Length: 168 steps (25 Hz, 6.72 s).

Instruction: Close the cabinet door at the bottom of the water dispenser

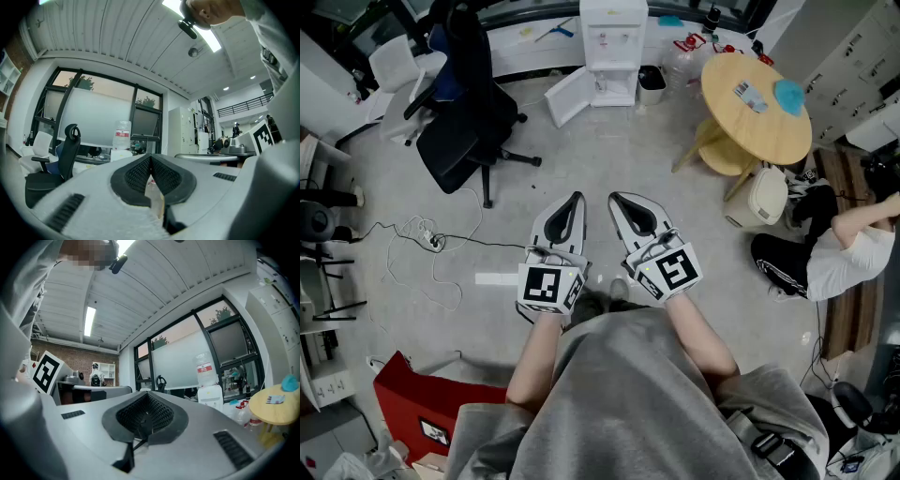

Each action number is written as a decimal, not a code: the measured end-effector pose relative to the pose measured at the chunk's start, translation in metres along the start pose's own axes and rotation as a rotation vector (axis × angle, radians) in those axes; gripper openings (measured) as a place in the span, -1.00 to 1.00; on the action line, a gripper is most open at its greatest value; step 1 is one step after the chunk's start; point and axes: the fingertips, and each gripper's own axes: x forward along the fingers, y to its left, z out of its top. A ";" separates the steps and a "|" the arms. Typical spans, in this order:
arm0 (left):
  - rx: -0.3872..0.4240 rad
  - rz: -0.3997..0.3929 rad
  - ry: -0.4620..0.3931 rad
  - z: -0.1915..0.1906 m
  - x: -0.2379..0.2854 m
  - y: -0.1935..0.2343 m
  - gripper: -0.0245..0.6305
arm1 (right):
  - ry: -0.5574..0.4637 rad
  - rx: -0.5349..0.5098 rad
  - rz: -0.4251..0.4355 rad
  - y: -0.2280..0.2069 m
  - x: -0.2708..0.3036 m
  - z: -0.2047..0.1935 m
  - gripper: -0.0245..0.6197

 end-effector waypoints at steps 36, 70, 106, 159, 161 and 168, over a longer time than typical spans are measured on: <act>-0.027 -0.044 0.070 -0.032 0.085 0.078 -0.90 | 0.048 0.046 -0.055 -0.066 0.097 -0.037 -0.89; -0.140 -0.124 0.184 -0.068 0.220 0.243 -0.90 | 0.130 0.130 -0.197 -0.162 0.272 -0.072 -0.89; -0.136 -0.055 0.341 -0.120 0.438 0.328 -0.91 | 0.220 0.303 -0.129 -0.348 0.408 -0.125 -0.89; -0.110 -0.168 0.561 -0.424 0.630 0.559 -0.91 | 0.413 0.544 -0.338 -0.522 0.624 -0.381 -0.89; -0.077 -0.196 0.550 -0.437 0.639 0.561 -0.91 | 0.412 0.538 -0.337 -0.528 0.628 -0.393 -0.89; -0.016 -0.216 0.521 -0.495 0.669 0.577 -0.91 | 0.426 0.530 -0.332 -0.542 0.627 -0.445 -0.89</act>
